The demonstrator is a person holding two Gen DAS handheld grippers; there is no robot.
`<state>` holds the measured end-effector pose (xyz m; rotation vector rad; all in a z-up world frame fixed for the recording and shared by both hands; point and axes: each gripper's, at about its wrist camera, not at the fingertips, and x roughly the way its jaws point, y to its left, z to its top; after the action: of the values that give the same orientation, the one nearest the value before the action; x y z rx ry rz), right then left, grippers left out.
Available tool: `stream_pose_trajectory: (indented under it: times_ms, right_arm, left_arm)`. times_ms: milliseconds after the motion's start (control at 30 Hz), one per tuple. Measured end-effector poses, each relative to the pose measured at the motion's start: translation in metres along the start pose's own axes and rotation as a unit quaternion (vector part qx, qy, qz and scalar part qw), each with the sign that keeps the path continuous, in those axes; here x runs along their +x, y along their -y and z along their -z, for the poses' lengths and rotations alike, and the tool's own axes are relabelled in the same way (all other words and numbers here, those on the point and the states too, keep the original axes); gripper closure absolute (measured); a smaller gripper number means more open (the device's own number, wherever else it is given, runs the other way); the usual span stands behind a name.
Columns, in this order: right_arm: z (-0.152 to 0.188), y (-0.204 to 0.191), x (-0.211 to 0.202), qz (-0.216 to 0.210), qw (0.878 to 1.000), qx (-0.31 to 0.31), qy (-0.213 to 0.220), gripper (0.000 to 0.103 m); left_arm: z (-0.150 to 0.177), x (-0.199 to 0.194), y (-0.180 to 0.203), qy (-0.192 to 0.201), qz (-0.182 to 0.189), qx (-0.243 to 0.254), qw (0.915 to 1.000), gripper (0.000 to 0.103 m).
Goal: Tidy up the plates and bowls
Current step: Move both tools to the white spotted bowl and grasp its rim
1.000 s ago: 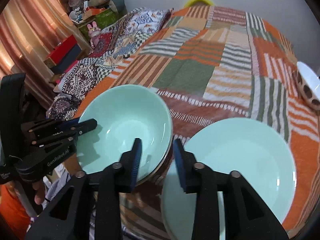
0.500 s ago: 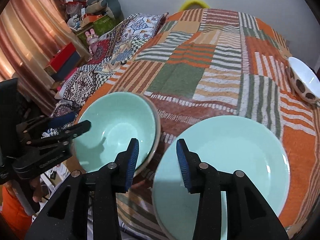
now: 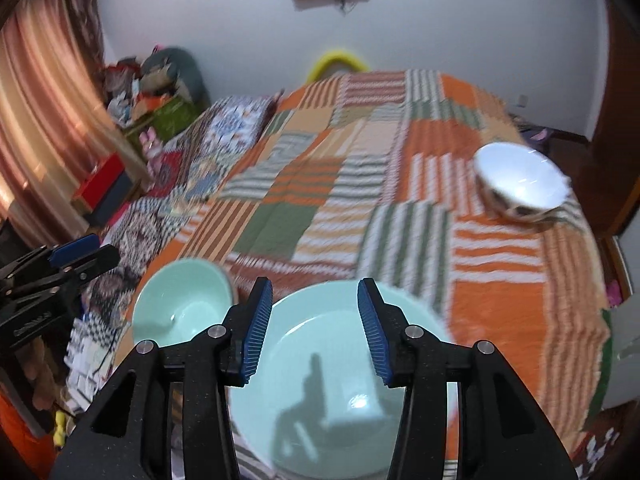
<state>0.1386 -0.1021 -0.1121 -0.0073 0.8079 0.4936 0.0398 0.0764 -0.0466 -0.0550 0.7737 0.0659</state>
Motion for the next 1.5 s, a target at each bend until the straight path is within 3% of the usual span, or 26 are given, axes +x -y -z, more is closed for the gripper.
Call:
stream_pose_trajectory:
  times_ms: [167, 433, 533, 567, 900, 1167, 1400, 1500]
  right_arm:
    - [-0.010, 0.031, -0.032, 0.031, 0.999, 0.008, 0.039, 0.061]
    - [-0.027, 0.089, -0.079, 0.075, 0.991, 0.033, 0.101, 0.061]
    - [-0.031, 0.108, -0.090, 0.085, 0.988, 0.046, 0.117, 0.050]
    - [-0.033, 0.116, -0.095, 0.089, 0.987, 0.051, 0.125, 0.047]
    - [-0.059, 0.174, -0.111, 0.115, 0.976, 0.090, 0.159, 0.046]
    - [-0.072, 0.209, -0.075, 0.113, 0.978, 0.114, 0.134, 0.046]
    - [-0.069, 0.231, -0.008, 0.109, 0.984, 0.126, 0.069, 0.047]
    - [-0.066, 0.244, 0.019, 0.106, 0.984, 0.138, 0.040, 0.053]
  left_arm:
    - [-0.029, -0.011, 0.042, 0.035, 0.022, 0.028, 0.9988, 0.045]
    - [-0.069, -0.013, 0.109, 0.058, 0.057, 0.069, 0.9943, 0.038]
    - [-0.082, -0.008, 0.134, 0.064, 0.069, 0.083, 0.9921, 0.031]
    - [-0.087, -0.004, 0.145, 0.065, 0.073, 0.088, 0.9913, 0.030]
    - [-0.130, 0.050, 0.200, 0.054, 0.100, 0.090, 0.9894, 0.027]
    - [-0.142, 0.132, 0.208, 0.009, 0.103, 0.058, 0.9929, 0.027]
    - [-0.126, 0.192, 0.203, -0.045, 0.104, 0.042, 0.9926, 0.027]
    - [-0.121, 0.210, 0.201, -0.058, 0.107, 0.043, 0.9916, 0.027]
